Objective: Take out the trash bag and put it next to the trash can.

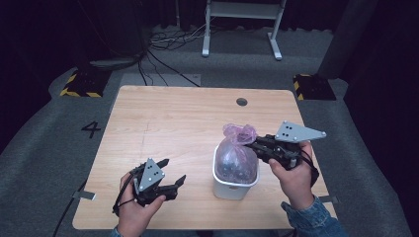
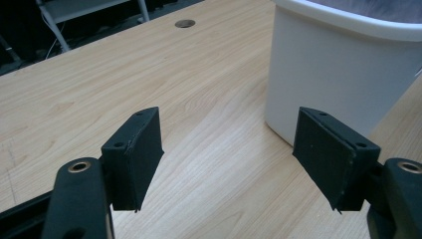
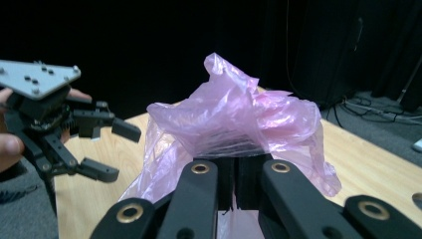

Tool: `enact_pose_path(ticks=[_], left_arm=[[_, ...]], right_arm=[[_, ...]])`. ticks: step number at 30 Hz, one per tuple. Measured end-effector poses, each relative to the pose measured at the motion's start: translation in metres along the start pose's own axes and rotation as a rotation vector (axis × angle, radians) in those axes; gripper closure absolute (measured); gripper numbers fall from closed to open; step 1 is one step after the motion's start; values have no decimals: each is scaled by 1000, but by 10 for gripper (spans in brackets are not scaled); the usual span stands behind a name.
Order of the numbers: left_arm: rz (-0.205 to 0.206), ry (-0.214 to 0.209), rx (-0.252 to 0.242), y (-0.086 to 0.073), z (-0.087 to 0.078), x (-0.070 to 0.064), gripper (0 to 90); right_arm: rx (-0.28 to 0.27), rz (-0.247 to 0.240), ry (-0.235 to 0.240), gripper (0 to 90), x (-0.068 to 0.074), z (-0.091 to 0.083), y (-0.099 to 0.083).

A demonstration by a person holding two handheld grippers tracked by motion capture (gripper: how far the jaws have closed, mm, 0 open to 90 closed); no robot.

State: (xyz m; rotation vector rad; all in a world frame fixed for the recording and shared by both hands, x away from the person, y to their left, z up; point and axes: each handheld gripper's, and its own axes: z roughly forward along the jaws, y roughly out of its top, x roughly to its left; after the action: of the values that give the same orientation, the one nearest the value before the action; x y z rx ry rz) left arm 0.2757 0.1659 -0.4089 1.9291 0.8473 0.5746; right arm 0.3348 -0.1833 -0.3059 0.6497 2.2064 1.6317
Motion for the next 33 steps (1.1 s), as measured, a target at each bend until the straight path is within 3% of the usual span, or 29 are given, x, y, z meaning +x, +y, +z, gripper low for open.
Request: enact_pose_path(ticks=[16, 25, 33], left_arm=[[-11, -12, 12, -3, 6, 4, 262], [-36, 17, 21, -8, -6, 17, 259], [-32, 7, 80, -14, -12, 22, 248]], right_arm=[[-115, 9, -23, 879, 3, -14, 18], [-129, -22, -26, 879, 0, -21, 29], [-125, -54, -49, 878, -2, -33, 44]])
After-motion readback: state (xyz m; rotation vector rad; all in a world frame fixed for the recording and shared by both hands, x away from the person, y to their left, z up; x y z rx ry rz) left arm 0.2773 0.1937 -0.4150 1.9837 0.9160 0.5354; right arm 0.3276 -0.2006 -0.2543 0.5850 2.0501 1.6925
